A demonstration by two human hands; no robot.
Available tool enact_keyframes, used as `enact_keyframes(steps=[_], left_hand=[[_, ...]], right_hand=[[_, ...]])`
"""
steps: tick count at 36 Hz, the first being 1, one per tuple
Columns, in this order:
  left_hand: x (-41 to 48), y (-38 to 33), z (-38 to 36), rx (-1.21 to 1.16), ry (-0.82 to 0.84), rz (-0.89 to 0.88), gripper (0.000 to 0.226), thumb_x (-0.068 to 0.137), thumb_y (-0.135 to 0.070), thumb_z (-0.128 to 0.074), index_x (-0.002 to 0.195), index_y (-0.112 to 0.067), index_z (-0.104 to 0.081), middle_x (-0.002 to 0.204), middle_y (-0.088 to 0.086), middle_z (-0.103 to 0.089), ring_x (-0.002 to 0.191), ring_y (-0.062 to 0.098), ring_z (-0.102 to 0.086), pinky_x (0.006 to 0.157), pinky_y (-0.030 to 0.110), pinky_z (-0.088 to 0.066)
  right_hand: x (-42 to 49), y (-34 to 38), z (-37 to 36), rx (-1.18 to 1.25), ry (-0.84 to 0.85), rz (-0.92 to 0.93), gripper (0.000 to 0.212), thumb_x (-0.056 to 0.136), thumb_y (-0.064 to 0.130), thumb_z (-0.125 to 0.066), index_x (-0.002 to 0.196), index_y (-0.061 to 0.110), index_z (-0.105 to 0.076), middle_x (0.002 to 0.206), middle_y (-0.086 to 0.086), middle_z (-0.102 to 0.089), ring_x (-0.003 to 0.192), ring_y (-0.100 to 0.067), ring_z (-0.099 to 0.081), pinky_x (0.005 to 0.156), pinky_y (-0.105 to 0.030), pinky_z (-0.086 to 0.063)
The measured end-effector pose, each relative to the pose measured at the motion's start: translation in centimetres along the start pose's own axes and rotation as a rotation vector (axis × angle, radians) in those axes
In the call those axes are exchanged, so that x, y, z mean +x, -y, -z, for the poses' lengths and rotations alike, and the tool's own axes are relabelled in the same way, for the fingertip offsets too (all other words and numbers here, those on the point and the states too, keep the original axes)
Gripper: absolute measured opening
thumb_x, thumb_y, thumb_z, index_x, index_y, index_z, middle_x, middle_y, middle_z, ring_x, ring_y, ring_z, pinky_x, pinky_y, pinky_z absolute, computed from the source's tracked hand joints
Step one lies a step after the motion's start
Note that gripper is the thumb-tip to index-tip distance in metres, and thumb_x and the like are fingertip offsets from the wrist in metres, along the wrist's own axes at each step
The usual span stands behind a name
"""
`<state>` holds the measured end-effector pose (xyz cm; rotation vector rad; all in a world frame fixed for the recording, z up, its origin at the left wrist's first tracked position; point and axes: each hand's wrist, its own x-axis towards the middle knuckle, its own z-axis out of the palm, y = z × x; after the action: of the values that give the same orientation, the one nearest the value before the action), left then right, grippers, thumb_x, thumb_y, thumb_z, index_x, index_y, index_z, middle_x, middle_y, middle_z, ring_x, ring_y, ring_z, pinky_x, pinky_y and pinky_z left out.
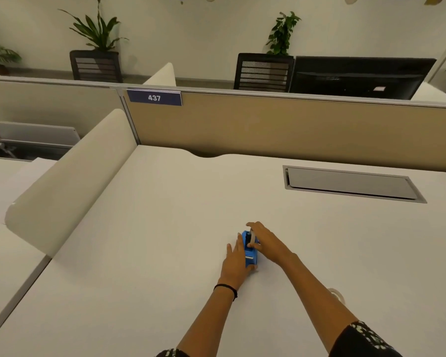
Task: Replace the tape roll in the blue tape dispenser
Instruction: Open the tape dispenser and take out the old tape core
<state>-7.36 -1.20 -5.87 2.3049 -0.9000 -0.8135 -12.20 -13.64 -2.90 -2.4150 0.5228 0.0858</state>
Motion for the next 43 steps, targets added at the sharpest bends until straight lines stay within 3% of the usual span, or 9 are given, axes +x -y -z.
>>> enact_keyframes(steps=[3, 9, 15, 18, 20, 25, 29, 34, 43], left_hand=[[0.0, -0.1, 0.1, 0.029, 0.008, 0.004, 0.094, 0.088, -0.029, -0.061, 0.146, -0.011, 0.011, 0.157, 0.007, -0.016, 0.145, 0.032, -0.005, 0.112, 0.036, -0.027], [0.1, -0.1, 0.1, 0.071, 0.015, 0.007, 0.090, 0.090, -0.030, -0.058, 0.146, -0.009, 0.009, 0.156, 0.008, -0.019, 0.145, 0.032, -0.005, 0.111, 0.036, -0.030], [0.0, -0.1, 0.1, 0.042, 0.014, 0.010, 0.090, 0.089, -0.029, -0.059, 0.146, -0.010, 0.009, 0.156, 0.008, -0.018, 0.145, 0.032, -0.003, 0.112, 0.037, -0.028], [0.0, -0.2, 0.1, 0.057, 0.016, 0.012, 0.091, 0.089, -0.031, -0.059, 0.146, -0.010, 0.009, 0.156, 0.008, -0.018, 0.145, 0.032, -0.004, 0.112, 0.036, -0.029], [-0.1, -0.3, 0.2, 0.057, 0.018, 0.017, 0.091, 0.089, -0.030, -0.059, 0.146, -0.010, 0.009, 0.157, 0.008, -0.017, 0.145, 0.032, -0.004, 0.112, 0.036, -0.029], [-0.2, -0.4, 0.2, 0.034, 0.020, 0.022, 0.091, 0.089, -0.029, -0.059, 0.147, -0.011, 0.008, 0.157, 0.008, -0.017, 0.145, 0.032, -0.004, 0.113, 0.038, -0.026], [-0.2, -0.3, 0.1, 0.027, 0.011, 0.014, 0.090, 0.089, -0.027, -0.059, 0.147, -0.011, 0.008, 0.156, 0.008, -0.018, 0.145, 0.032, -0.003, 0.115, 0.039, -0.024], [-0.3, -0.3, 0.0, 0.028, 0.006, 0.012, 0.089, 0.090, -0.026, -0.058, 0.146, -0.011, 0.009, 0.157, 0.012, -0.012, 0.145, 0.032, -0.004, 0.114, 0.038, -0.024], [0.0, -0.2, 0.0, 0.067, 0.006, 0.001, 0.088, 0.090, -0.027, -0.057, 0.146, -0.010, 0.009, 0.157, 0.009, -0.014, 0.145, 0.032, -0.006, 0.113, 0.037, -0.029]], right_hand=[[0.8, 0.5, -0.2, -0.163, 0.013, -0.018, 0.052, 0.089, 0.007, -0.058, 0.136, 0.003, -0.035, 0.138, -0.014, -0.039, 0.117, -0.028, -0.051, 0.097, -0.036, -0.046], [2.1, 1.8, -0.3, -0.373, 0.124, -0.104, 0.028, 0.090, 0.007, -0.053, 0.117, 0.000, -0.048, 0.122, -0.020, -0.053, 0.112, -0.029, -0.049, 0.087, -0.036, -0.045], [2.2, 1.6, 0.2, -0.384, 0.181, -0.098, 0.022, 0.091, 0.005, -0.048, 0.112, 0.000, -0.050, 0.115, -0.021, -0.057, 0.096, -0.026, -0.053, 0.076, -0.036, -0.044], [2.2, 1.7, 0.6, -0.346, 0.196, -0.079, 0.003, 0.090, 0.006, -0.047, 0.093, 0.007, -0.048, 0.095, -0.016, -0.054, 0.080, -0.021, -0.044, 0.068, -0.029, -0.035], [2.2, 1.9, 0.9, -0.307, 0.210, -0.089, 0.006, 0.090, 0.007, -0.047, 0.087, 0.010, -0.043, 0.090, -0.011, -0.049, 0.079, -0.021, -0.044, 0.068, -0.028, -0.034], [1.8, 1.8, 1.2, -0.264, 0.208, -0.104, 0.007, 0.092, 0.008, -0.043, 0.086, 0.007, -0.046, 0.091, -0.014, -0.051, 0.078, -0.020, -0.043, 0.070, -0.027, -0.033], [1.5, 1.9, 0.7, -0.264, 0.176, -0.118, 0.020, 0.094, 0.009, -0.041, 0.105, -0.002, -0.053, 0.110, -0.021, -0.059, 0.080, -0.019, -0.046, 0.072, -0.029, -0.038], [1.5, 2.3, 0.1, -0.311, 0.140, -0.138, 0.023, 0.088, 0.003, -0.050, 0.111, -0.002, -0.052, 0.115, -0.022, -0.056, 0.080, -0.020, -0.046, 0.068, -0.027, -0.038], [2.8, 2.7, -0.3, -0.351, 0.115, -0.203, 0.020, 0.085, 0.004, -0.056, 0.104, -0.002, -0.056, 0.109, -0.021, -0.063, 0.086, -0.026, -0.062, 0.076, -0.032, -0.050]])
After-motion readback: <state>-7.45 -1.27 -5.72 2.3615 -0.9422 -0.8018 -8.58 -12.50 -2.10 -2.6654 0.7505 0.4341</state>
